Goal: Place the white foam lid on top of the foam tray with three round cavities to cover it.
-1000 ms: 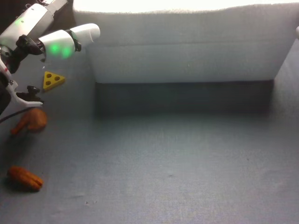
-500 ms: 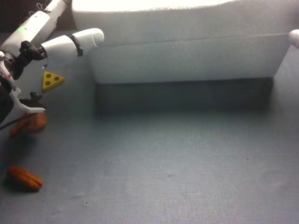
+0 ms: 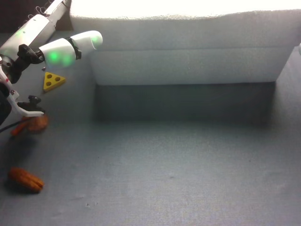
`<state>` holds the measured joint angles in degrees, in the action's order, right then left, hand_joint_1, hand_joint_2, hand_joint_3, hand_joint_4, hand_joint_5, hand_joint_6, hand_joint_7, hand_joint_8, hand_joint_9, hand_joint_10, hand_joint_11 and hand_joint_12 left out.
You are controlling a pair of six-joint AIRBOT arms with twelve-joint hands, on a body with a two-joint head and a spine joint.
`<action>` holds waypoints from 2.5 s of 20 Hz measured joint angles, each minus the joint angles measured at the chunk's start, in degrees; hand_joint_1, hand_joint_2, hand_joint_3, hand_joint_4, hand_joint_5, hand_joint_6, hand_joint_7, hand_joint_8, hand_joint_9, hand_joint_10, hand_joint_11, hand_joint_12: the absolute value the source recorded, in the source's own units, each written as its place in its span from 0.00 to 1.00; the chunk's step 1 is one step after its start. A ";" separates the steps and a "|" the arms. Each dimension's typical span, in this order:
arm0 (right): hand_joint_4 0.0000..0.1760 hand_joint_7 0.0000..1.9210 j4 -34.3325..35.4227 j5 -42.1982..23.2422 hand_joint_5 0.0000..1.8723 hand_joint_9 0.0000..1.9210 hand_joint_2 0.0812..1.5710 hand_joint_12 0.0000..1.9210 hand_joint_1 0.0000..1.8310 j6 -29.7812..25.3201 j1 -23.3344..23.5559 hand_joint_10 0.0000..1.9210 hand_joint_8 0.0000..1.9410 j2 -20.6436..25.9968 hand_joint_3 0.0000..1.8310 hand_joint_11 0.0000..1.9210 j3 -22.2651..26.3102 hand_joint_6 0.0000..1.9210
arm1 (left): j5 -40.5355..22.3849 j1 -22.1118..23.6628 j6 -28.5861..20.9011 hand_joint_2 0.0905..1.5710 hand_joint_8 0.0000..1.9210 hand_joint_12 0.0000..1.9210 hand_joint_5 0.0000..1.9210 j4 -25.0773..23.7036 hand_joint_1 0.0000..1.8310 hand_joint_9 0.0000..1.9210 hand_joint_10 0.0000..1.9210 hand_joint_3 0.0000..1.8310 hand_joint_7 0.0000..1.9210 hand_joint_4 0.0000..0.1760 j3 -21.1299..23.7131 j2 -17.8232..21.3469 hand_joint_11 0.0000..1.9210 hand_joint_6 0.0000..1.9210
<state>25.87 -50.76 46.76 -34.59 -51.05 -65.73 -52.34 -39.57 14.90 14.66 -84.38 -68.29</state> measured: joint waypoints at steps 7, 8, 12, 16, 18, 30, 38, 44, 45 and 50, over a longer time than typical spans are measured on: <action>0.00 0.06 -0.09 0.11 0.00 0.00 0.86 0.65 0.21 0.00 0.00 0.20 0.00 -0.15 0.00 0.00 -1.44 0.18 | 0.85 0.66 0.00 0.73 0.00 0.00 0.04 -0.07 0.22 0.00 0.00 0.00 0.00 0.00 -1.51 -1.14 0.00 0.00; 0.00 0.06 0.20 0.13 0.00 0.00 0.86 0.65 0.21 -0.02 0.02 0.20 0.00 -0.15 0.00 0.00 -1.44 0.18 | 1.03 0.85 -0.02 0.73 0.00 0.00 0.04 -0.07 0.22 0.00 0.00 0.00 0.00 0.00 -1.51 -1.25 0.00 0.00; 0.00 0.03 0.20 0.46 0.00 0.00 0.86 0.69 0.19 0.04 0.02 0.18 0.00 -0.15 0.00 0.00 -1.42 0.05 | 1.09 0.90 0.02 0.74 0.00 0.00 0.02 -0.13 0.22 0.00 0.00 0.00 0.00 0.03 -1.51 -1.18 0.00 0.00; 0.00 0.02 0.42 0.81 0.00 0.00 0.86 0.73 0.21 0.66 0.02 0.18 0.00 -0.09 0.00 0.00 -1.42 0.00 | 1.99 0.90 0.83 0.75 0.00 0.00 0.00 -0.63 0.26 0.00 0.00 0.01 0.00 0.16 -1.57 -0.76 0.00 0.00; 0.00 0.00 0.50 0.94 0.00 0.00 0.86 0.75 0.18 0.68 0.02 0.15 0.00 -0.09 0.00 0.00 -1.44 0.00 | 2.43 1.27 0.85 0.75 0.00 0.00 0.00 -0.74 0.25 0.00 0.00 0.00 0.00 0.25 -1.68 -0.76 0.00 0.00; 0.00 0.00 0.70 0.90 0.00 0.00 0.87 0.63 0.19 1.14 0.02 0.00 0.00 0.24 0.00 0.00 -1.53 0.00 | 3.30 1.79 0.39 0.72 0.00 0.00 0.00 -1.51 0.27 0.00 0.00 0.00 0.00 0.48 -2.10 -0.90 0.00 0.00; 0.02 0.00 2.95 1.01 0.00 0.00 0.81 0.48 0.27 3.13 -1.57 0.00 0.00 1.20 0.00 0.00 -0.98 0.00 | 3.61 0.11 1.40 0.73 0.00 0.17 0.00 -0.68 0.26 0.00 0.00 0.00 0.00 0.08 -2.10 -0.76 0.00 0.00; 0.05 0.00 3.48 -0.44 0.00 0.00 0.82 0.65 0.27 3.56 -2.54 0.00 0.00 2.54 0.00 0.00 0.52 0.00 | 2.78 -1.70 1.75 0.72 0.00 0.11 0.00 -0.55 0.26 0.00 0.00 0.00 0.00 0.14 0.66 1.33 0.00 0.00; 0.10 0.00 3.26 -0.96 0.00 0.00 0.82 0.65 0.26 3.52 -2.91 0.00 0.00 2.95 0.00 0.00 1.22 0.00 | 1.64 -2.10 1.79 0.72 0.00 0.07 0.00 -0.59 0.25 0.00 0.00 0.00 0.00 0.17 1.22 1.77 0.00 0.00; 0.28 0.00 1.99 -3.15 0.00 0.00 0.80 0.73 0.28 3.56 -2.93 0.00 0.00 3.72 0.00 0.00 2.21 0.00 | -2.38 -2.80 2.58 0.71 0.00 0.00 0.00 -0.46 0.25 0.00 0.00 0.00 0.00 0.13 3.50 3.50 0.00 0.00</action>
<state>27.86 -53.91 50.33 -37.52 -47.33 -63.53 -54.72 -42.37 17.47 14.20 -80.88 -64.79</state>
